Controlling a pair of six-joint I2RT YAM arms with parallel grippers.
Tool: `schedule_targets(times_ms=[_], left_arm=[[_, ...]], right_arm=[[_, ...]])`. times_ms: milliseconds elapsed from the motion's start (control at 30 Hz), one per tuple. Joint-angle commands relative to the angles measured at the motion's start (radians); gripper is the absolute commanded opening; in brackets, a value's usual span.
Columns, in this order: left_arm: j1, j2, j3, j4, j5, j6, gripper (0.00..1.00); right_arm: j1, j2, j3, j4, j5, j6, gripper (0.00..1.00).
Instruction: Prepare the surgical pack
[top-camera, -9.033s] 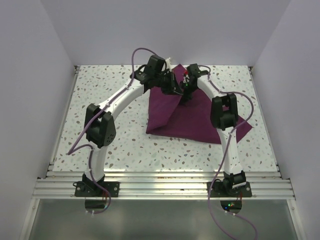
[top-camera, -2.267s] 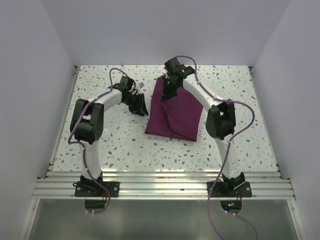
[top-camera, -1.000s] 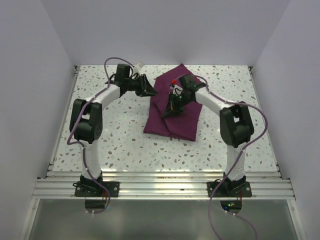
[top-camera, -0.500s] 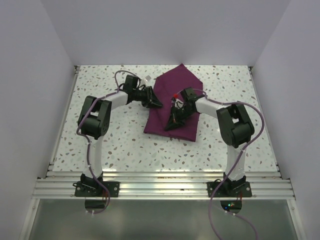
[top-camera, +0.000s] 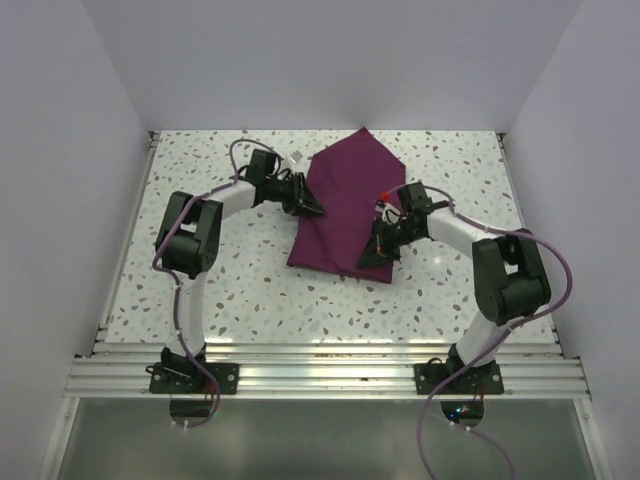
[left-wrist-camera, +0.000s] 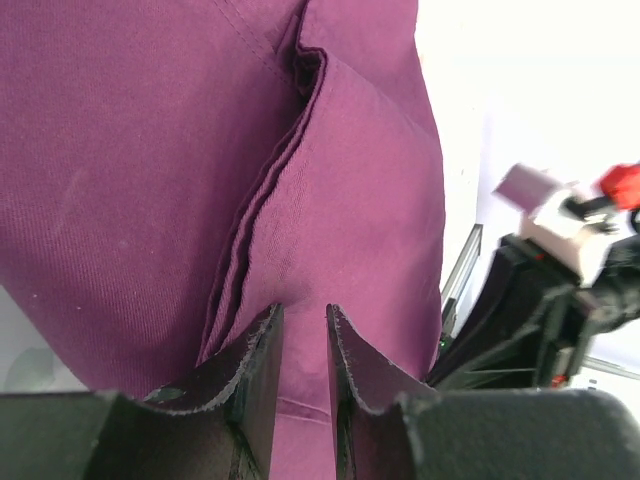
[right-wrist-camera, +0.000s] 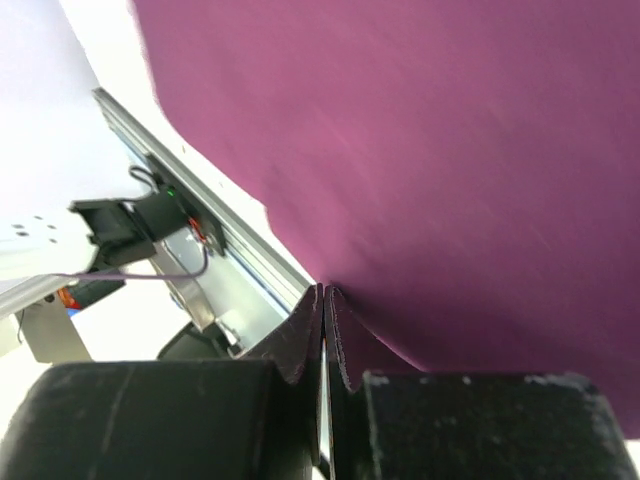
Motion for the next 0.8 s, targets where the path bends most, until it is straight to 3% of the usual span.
schedule_targets(times_ms=[0,100,300,433,533,767], left_arm=[[0.017,0.002,0.042,-0.052,-0.028,0.059,0.28],[0.019,-0.010,0.065,-0.069,-0.037,0.096,0.29],[0.024,-0.021,0.180,-0.081,-0.114,0.170,0.34],[0.024,0.051,0.273,-0.060,-0.114,0.154,0.34],[0.024,0.097,0.316,-0.021,-0.090,0.127,0.33],[0.014,0.146,0.358,0.019,-0.045,0.113,0.31]], right_arm=[[-0.007,-0.063,-0.086,-0.028,0.003,-0.039,0.00],[-0.026,-0.108,-0.122,-0.031,0.023,-0.042,0.00],[-0.095,-0.118,0.056,0.032,0.111,0.015,0.00],[-0.156,-0.009,0.276,0.070,0.197,0.041,0.00],[-0.204,0.126,0.399,0.105,0.163,0.076,0.00],[-0.222,0.333,0.579,0.110,0.213,0.067,0.00]])
